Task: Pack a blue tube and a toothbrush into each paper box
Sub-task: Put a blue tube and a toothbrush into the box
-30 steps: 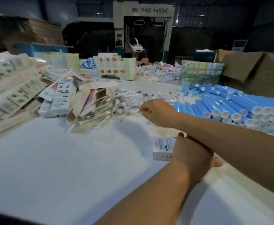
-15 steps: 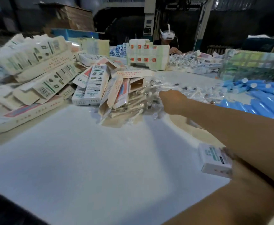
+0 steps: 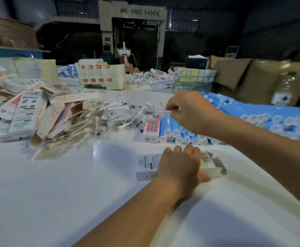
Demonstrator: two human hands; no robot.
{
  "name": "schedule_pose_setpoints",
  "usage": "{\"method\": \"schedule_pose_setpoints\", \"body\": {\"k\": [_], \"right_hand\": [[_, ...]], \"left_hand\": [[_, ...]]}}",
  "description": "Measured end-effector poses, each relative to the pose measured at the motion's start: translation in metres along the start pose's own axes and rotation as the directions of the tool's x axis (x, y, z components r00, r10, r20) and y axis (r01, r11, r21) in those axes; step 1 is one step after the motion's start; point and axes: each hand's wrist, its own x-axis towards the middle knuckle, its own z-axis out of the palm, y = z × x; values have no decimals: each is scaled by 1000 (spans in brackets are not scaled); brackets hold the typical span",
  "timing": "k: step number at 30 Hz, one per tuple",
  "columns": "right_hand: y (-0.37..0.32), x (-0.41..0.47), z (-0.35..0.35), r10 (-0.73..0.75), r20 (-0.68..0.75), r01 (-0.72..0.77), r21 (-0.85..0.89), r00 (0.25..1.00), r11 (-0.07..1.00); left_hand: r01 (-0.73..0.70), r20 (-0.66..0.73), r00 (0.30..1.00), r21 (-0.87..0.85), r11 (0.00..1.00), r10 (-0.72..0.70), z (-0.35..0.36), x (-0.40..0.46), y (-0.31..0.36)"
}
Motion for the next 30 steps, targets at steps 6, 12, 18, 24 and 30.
{"method": "schedule_pose_setpoints", "body": {"k": [6, 12, 18, 24, 30], "right_hand": [[78, -127, 2, 316, -263, -246, 267, 912, 932], [112, -167, 32, 352, -201, -299, 251, 914, 920], [100, -164, 36, 240, -190, -230, 75, 952, 970], [80, -164, 35, 37, -177, -58, -118, 984, 991], [60, -159, 42, 238, -218, -143, 381, 946, 914]], "left_hand": [[-31, -84, 996, -43, 999, 27, -6, -1, 12], [51, -101, 993, -44, 998, -55, -6, -2, 9], [39, -89, 995, -45, 998, -43, -7, -7, 20], [-3, -120, 993, 19, 1000, 6, -2, -4, 22], [-67, -140, 988, -4, 998, 66, -1, -7, 25]]}}
